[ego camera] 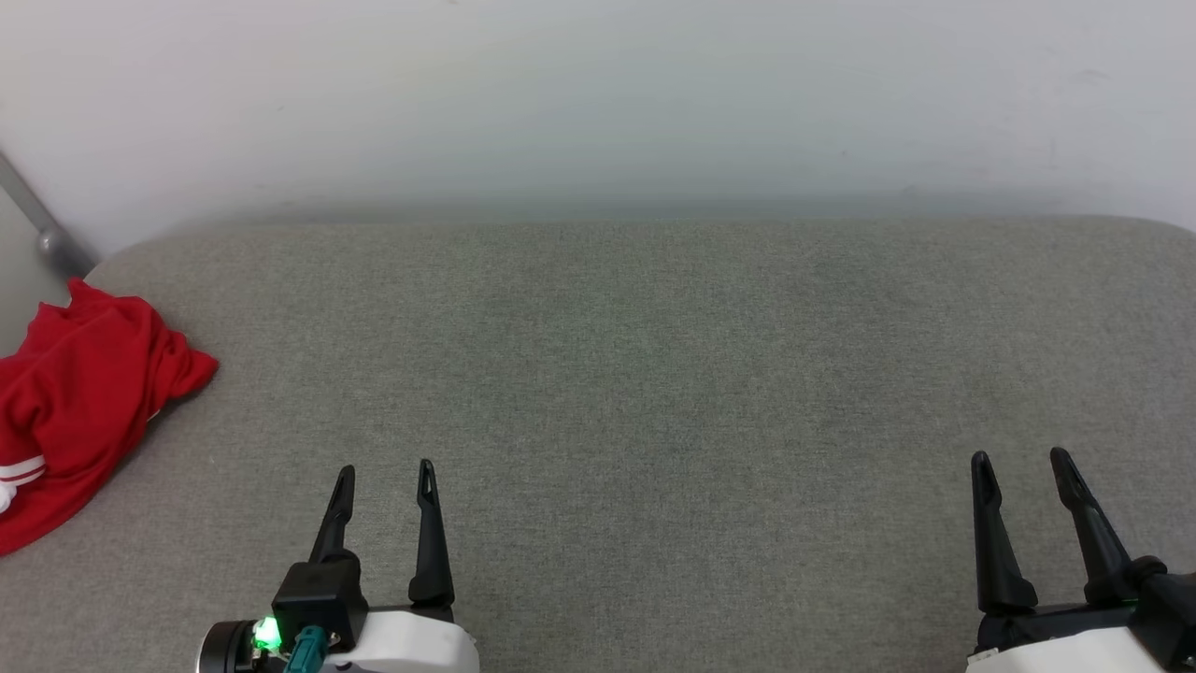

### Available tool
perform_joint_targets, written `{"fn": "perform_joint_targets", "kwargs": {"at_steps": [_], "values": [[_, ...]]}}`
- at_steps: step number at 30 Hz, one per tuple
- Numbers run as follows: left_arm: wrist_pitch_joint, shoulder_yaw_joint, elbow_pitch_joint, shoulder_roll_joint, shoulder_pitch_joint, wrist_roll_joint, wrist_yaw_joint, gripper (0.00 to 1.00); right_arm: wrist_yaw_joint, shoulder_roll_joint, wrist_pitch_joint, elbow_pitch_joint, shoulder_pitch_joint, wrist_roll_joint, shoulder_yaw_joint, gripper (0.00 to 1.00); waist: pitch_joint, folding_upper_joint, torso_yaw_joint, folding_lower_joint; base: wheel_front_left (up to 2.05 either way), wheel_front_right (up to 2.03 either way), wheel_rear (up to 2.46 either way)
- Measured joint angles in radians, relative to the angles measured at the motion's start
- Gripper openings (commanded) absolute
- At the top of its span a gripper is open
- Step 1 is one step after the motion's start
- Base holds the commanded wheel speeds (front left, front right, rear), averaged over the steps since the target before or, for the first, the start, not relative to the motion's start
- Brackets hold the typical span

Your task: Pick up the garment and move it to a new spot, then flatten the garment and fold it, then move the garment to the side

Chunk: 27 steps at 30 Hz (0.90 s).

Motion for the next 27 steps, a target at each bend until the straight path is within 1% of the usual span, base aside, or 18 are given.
{"fn": "perform_joint_targets", "kwargs": {"at_steps": [17, 27], "values": [[-0.028, 0.023, 0.008, -0.027, 0.019, 0.096, -0.028, 1.0, 0.0, 0.0, -0.032, -0.014, 0.015, -0.073, 0.007, 1.0, 0.003, 0.0, 0.004, 0.0, 0.0, 0.0, 0.0], [-0.03, 0.041, 0.03, -0.031, 0.022, 0.077, -0.055, 1.0, 0.0, 0.0, -0.033, 0.006, 0.021, -0.042, 0.006, 1.0, 0.002, 0.0, 0.006, 0.0, 0.0, 0.0, 0.0]]}}
